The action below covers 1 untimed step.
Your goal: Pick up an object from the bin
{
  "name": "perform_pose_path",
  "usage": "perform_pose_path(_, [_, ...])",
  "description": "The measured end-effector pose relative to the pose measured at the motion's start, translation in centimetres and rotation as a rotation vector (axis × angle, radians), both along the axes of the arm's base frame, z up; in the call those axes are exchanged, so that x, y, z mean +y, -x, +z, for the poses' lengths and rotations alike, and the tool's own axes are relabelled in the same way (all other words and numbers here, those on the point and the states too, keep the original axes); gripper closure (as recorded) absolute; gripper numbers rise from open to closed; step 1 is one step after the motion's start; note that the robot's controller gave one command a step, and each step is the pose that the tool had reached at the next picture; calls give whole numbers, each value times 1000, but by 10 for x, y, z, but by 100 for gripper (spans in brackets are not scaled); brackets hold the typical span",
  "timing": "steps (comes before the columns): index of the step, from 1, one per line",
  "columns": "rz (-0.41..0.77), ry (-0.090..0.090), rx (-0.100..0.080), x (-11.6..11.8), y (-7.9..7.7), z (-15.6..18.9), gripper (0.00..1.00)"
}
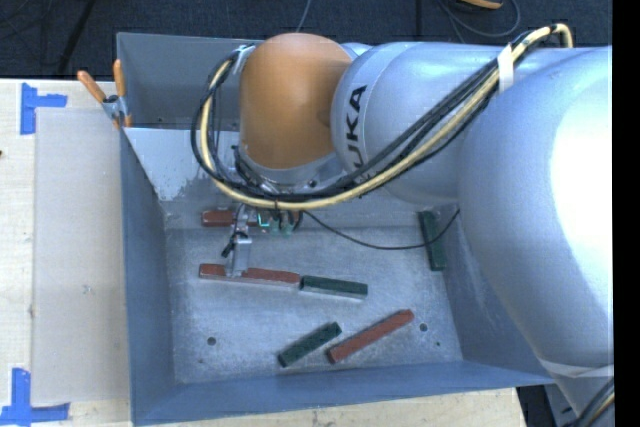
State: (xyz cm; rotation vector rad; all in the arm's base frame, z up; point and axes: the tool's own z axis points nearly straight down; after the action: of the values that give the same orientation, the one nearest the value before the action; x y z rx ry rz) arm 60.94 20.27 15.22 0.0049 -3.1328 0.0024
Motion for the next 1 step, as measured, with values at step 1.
perform_pose_path(1, [-75, 3, 1, -48, 31, -88, 0])
